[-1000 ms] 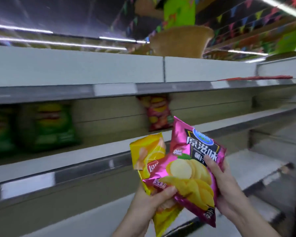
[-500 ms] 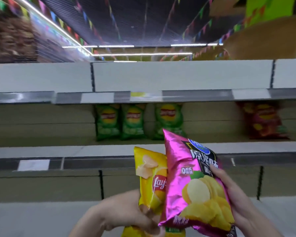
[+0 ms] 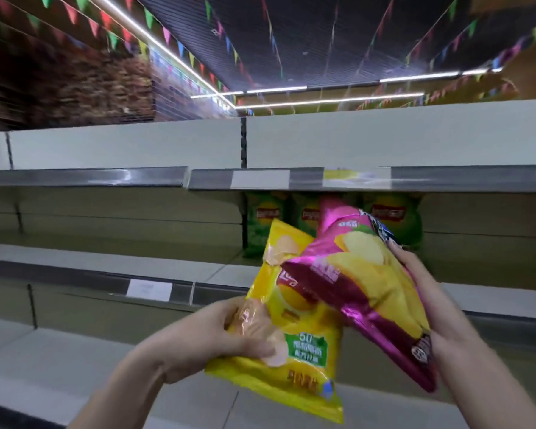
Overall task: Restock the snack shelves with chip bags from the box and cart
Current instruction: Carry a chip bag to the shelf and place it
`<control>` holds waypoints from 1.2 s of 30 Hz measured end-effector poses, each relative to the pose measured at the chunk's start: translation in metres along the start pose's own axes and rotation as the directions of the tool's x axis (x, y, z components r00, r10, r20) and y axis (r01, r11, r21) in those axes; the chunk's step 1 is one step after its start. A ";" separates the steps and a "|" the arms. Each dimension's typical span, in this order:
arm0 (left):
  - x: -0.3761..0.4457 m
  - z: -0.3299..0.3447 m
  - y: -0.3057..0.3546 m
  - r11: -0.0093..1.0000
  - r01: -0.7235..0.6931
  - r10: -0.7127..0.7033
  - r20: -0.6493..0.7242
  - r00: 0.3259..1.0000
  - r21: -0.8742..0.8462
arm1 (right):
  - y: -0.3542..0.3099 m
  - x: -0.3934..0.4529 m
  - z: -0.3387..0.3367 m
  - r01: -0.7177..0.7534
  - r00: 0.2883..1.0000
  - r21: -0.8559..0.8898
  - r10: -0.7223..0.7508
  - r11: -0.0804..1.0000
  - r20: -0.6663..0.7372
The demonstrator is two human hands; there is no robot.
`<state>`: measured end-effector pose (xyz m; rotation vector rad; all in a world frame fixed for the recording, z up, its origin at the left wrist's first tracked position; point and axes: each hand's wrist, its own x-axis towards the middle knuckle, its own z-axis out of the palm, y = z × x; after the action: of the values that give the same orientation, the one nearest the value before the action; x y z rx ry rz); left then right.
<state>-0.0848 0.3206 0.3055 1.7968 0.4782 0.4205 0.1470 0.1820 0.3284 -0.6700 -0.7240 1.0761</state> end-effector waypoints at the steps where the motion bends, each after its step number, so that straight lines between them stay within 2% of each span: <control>1: 0.001 -0.006 0.001 0.998 0.016 -0.017 -0.013 1.000 -0.057 | -0.003 0.007 0.001 -0.012 1.000 -0.018 0.012 1.000 -0.007; 3: 0.001 -0.021 0.004 0.991 0.041 -0.049 -0.065 0.997 -0.131 | -0.013 0.018 -0.001 -0.021 1.000 -0.069 0.020 0.997 -0.023; 6: 0.000 -0.050 0.012 0.975 0.031 -0.086 -0.244 0.966 -0.220 | -0.033 0.031 -0.010 -0.027 0.999 -0.138 0.021 0.990 -0.047; 9: 0.006 -0.074 0.020 0.951 0.021 -0.158 -0.426 0.891 -0.308 | -0.041 0.044 -0.017 -0.050 0.998 -0.201 0.043 0.978 -0.038; 15: 0.032 -0.102 0.022 0.933 -0.015 -0.222 -0.607 0.763 -0.360 | -0.029 0.064 -0.008 -0.109 0.992 -0.314 0.123 0.943 0.027; 21: 0.064 -0.159 0.010 0.918 -0.066 -0.237 -0.673 0.701 -0.392 | -0.009 0.088 -0.001 -0.135 0.988 -0.378 0.155 0.916 0.024; 25: 0.086 -0.203 -0.006 0.910 -0.018 -0.281 -0.646 0.710 -0.415 | 0.005 0.111 0.015 -0.113 0.994 -0.365 0.104 0.924 -0.045; 26: 0.091 -0.216 -0.012 0.912 0.002 -0.290 -0.642 0.710 -0.410 | 0.010 0.118 0.026 -0.118 0.993 -0.390 0.098 0.913 -0.070; 28: 0.099 -0.240 -0.022 0.917 0.045 -0.303 -0.620 0.724 -0.396 | 0.021 0.138 0.035 -0.068 0.987 -0.502 -0.015 0.862 -0.161; 31: 0.105 -0.283 -0.038 0.914 0.048 -0.312 -0.623 0.717 -0.403 | 0.048 0.160 0.049 0.013 0.998 -0.510 -0.046 0.860 -0.053; 33: 0.107 -0.317 -0.049 0.919 0.087 -0.326 -0.619 0.715 -0.384 | 0.066 0.178 0.061 0.046 0.993 -0.525 -0.094 0.850 -0.066; 36: 0.106 -0.361 -0.064 0.925 0.154 -0.341 -0.584 0.737 -0.347 | 0.097 0.202 0.100 0.012 0.998 -0.562 -0.045 0.827 -0.044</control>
<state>-0.1867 0.6861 0.3434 1.2527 1.0722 0.8717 0.0764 0.4159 0.3502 -1.1864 -1.0143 0.8054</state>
